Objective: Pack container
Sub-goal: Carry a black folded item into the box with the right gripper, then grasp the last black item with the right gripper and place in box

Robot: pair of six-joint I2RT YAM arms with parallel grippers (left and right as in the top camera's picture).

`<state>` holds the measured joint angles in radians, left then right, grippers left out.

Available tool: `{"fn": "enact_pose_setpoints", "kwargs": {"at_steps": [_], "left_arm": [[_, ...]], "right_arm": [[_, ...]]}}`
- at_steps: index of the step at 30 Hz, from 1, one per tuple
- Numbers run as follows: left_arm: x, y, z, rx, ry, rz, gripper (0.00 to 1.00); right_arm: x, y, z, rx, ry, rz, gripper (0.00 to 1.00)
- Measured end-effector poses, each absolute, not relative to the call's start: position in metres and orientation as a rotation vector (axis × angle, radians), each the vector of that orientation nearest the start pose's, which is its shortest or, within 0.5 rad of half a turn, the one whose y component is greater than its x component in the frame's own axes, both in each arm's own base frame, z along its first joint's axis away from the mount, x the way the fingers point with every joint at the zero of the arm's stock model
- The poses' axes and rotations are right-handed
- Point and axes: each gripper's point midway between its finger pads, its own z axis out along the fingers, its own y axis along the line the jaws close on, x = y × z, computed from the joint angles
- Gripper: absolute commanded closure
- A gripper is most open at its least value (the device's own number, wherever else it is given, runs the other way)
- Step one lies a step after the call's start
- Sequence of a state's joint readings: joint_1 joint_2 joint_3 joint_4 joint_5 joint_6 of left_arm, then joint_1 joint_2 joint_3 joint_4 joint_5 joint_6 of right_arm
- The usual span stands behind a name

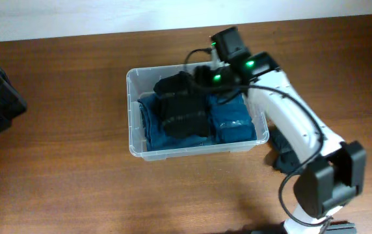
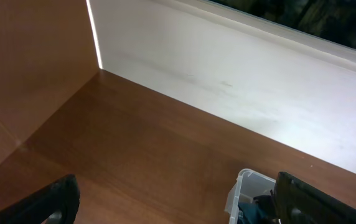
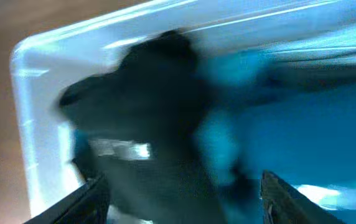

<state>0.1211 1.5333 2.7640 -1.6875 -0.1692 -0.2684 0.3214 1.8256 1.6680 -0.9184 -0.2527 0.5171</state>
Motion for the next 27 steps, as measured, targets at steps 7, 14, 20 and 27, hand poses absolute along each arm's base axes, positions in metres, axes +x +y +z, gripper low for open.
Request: {"fn": "enact_pose_setpoints", "kwargs": {"at_steps": [7,14,20,27], "left_arm": [[0.248,0.059,0.521,-0.495,1.960,0.078,0.01],[0.248,0.059,0.521,-0.495,1.960,0.078,0.01],[0.248,0.059,0.521,-0.495,1.960,0.078,0.01],[0.248,0.059,0.521,-0.495,1.960,0.078,0.00]], "right_arm": [[0.388,0.063,0.221,0.514,2.693,0.470,0.00],[0.341,-0.070,0.226,0.981,2.632,0.330,0.02],[0.302,-0.146,0.170,1.304,2.635,0.251,0.02],[0.258,-0.140,0.074,1.411,2.793,0.364,0.02]]}}
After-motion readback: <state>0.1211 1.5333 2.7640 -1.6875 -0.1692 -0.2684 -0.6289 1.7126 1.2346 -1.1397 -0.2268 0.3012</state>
